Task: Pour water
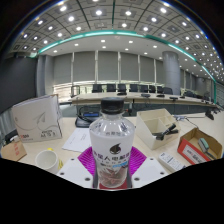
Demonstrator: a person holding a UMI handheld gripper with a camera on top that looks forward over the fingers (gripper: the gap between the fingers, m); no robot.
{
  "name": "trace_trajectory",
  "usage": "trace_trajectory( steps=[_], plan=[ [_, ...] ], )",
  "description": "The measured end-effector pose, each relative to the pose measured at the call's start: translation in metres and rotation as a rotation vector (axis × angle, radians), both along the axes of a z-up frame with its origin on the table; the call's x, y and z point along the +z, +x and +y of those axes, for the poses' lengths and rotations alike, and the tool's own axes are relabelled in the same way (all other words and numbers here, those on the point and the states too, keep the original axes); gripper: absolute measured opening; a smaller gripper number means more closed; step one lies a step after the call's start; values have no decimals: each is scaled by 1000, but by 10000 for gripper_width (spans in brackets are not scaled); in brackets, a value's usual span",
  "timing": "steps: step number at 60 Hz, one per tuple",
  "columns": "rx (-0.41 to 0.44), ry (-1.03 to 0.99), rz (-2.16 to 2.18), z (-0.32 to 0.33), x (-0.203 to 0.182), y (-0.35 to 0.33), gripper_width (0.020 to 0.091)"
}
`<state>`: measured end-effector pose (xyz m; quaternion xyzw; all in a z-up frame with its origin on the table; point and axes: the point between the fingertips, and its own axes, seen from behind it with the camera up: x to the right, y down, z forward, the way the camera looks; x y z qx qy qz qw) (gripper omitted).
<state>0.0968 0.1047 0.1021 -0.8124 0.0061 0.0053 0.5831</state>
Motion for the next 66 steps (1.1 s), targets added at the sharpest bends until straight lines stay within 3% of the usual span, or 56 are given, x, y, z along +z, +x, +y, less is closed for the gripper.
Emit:
trace_trajectory(
  steps=[13,23,25,29,32,35,45,66],
  plan=[
    [4,-13,-9,-2,-44,7,404],
    [-12,-8,-4,-9,-47,9,569],
    [-9,-45,3,-11,-54,8,627],
    [15,-79,37,-18,-58,1,876],
    [23,-100,66,-25,-59,-1,831],
    [17,-128,84,-35,-58,-1,870],
    [-32,-201,46,-89,-33,3,860],
    [-74,-323,1,-250,78,-36,860]
  ],
)
